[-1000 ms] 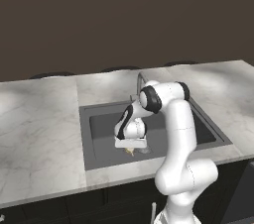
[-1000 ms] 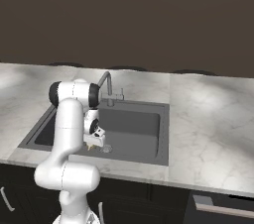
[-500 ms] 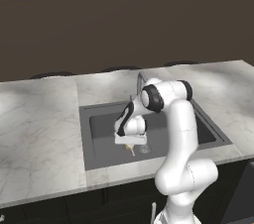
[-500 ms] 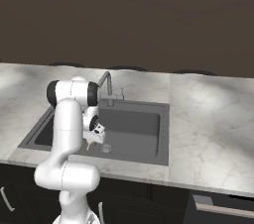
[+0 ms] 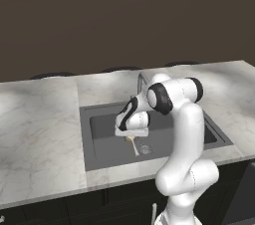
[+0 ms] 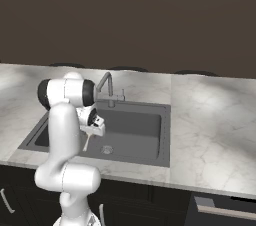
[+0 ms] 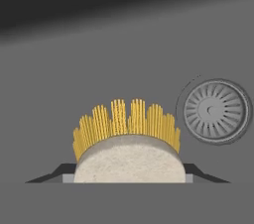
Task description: Pick up the dish brush and dish brush from the sink, and place them back in the cabinet, and close the cabinet door.
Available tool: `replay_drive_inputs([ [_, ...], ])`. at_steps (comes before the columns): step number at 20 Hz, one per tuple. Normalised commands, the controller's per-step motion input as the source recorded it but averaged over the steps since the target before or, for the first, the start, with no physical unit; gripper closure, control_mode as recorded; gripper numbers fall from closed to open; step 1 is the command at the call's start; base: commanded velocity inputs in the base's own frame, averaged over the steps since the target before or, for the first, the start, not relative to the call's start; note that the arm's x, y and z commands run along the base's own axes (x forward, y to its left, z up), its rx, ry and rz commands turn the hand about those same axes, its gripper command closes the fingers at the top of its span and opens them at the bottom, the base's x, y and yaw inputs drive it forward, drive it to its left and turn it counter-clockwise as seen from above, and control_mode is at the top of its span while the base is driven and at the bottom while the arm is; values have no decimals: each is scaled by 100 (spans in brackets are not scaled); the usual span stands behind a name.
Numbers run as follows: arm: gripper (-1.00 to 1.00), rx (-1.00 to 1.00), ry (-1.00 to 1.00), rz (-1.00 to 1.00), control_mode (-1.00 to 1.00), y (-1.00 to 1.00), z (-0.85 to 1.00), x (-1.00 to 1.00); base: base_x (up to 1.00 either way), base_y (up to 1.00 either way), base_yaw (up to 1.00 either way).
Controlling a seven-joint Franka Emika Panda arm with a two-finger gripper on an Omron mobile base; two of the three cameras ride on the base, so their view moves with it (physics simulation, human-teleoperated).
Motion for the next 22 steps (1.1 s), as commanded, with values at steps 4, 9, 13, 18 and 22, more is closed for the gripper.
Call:
replay_drive_inputs([
  [4,100,0,-7,0,-100,0,60,0,0,0,0],
  [9,100,0,-8,0,-100,0,61,0,0,0,0],
  [13,100,0,-7,0,-100,0,64,0,0,0,0],
  [18,100,0,-5,0,-100,0,62,0,0,0,0],
  [22,100,0,-5,0,-100,0,62,0,0,0,0],
])
